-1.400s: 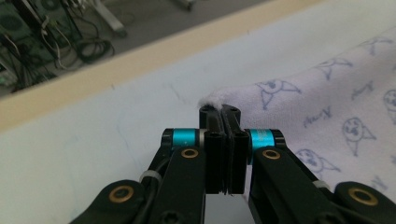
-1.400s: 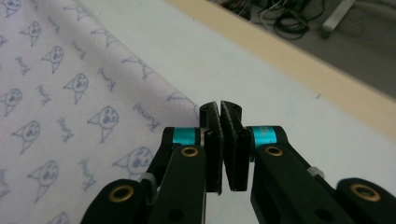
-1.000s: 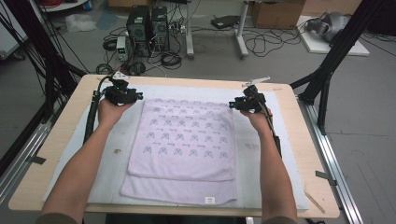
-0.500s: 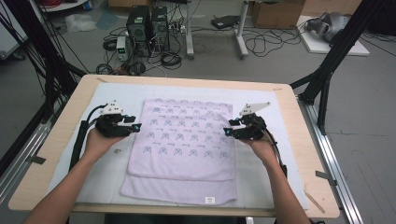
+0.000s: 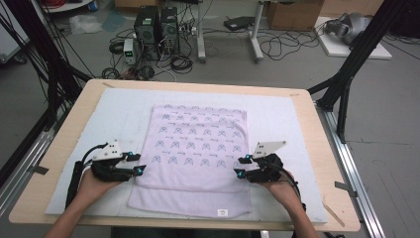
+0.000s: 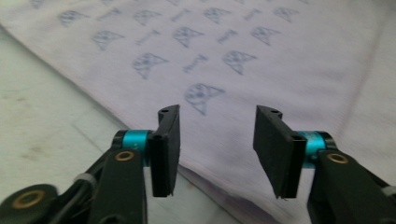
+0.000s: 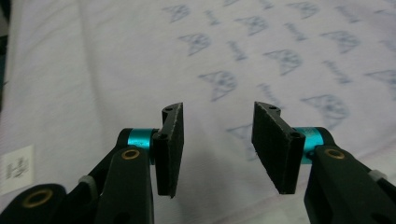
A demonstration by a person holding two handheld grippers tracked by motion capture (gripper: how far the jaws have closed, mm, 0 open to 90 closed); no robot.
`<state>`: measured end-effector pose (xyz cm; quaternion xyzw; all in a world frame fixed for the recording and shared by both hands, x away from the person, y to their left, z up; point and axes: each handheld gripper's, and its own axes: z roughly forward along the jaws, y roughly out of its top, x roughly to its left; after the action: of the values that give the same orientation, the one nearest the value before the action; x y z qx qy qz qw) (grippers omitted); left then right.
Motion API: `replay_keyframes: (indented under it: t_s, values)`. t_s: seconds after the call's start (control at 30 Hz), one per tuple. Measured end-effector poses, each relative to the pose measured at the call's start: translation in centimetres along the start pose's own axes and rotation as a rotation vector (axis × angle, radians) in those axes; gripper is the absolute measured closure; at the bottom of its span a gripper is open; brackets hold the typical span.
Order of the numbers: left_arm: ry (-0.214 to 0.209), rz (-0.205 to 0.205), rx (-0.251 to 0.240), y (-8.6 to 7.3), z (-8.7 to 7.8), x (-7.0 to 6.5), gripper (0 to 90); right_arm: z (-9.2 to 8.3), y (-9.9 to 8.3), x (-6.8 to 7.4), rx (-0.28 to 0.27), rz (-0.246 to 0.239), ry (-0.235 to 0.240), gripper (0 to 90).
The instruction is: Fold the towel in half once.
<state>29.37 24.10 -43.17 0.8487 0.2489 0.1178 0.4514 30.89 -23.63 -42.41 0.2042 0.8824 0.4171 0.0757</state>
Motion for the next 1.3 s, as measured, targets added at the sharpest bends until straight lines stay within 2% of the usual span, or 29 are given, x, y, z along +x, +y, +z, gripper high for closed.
replay_keyframes:
  t_s: [0.1, 0.2, 0.27, 0.47, 0.63, 0.73, 0.87, 1.0, 1.03, 1.07, 1.1, 1.23, 1.3]
  values:
    - [-0.029, 0.014, 0.024, -0.5, 0.2, -0.6, 60.4, 0.7, -0.6, 0.8, 0.016, -0.015, 0.027, 56.7]
    - [-0.032, 0.023, 0.046, -0.8, 0.7, -0.8, 59.8, 1.2, -1.3, 0.8, 0.031, -0.012, 0.038, 61.1]
    - [-0.029, 0.036, 0.077, -0.9, 1.2, -0.9, 61.5, 1.4, -1.4, 0.8, 0.047, -0.011, 0.041, 64.8]
    - [-0.044, 0.049, 0.067, -0.8, 1.5, -0.7, 84.4, 1.6, -1.5, 0.7, 0.036, -0.015, 0.058, 83.3]
    - [-0.049, 0.048, 0.046, -0.4, 0.7, -0.6, 88.1, 1.1, -1.3, 0.6, 0.016, -0.011, 0.06, 87.1]
    - [-0.048, 0.05, 0.011, 0.3, -0.9, -0.8, 88.2, -0.1, -0.7, 0.9, -0.03, -0.018, 0.056, 87.1]
    - [-0.057, 0.062, -0.016, 0.8, -3.1, -1.5, 88.3, -1.9, 0.3, 1.9, -0.07, -0.041, 0.077, 87.2]
    - [-0.115, 0.076, -0.018, 0.1, -4.6, -3.3, 87.9, -3.1, 0.4, 3.9, -0.078, -0.066, 0.129, 86.5]
    - [-0.124, 0.073, -0.011, -0.2, -4.5, -3.4, 85.1, -3.2, 0.2, 4.2, -0.08, -0.067, 0.141, 80.9]
    - [-0.121, 0.066, 0.003, -0.5, -4.2, -3.4, 75.3, -3.3, 0.0, 4.1, -0.085, -0.053, 0.14, 73.1]
    - [-0.118, 0.057, 0.019, -0.7, -3.8, -3.2, 69.5, -3.1, -0.2, 3.8, -0.083, -0.036, 0.147, 72.3]
    - [-0.08, 0.037, 0.032, -0.8, -2.5, -2.0, 63.4, -1.6, -0.5, 2.7, -0.059, -0.007, 0.135, 66.4]
    - [-0.067, 0.032, 0.026, -0.6, -2.0, -1.3, 61.0, -1.0, -0.4, 2.3, -0.04, -0.013, 0.123, 64.2]
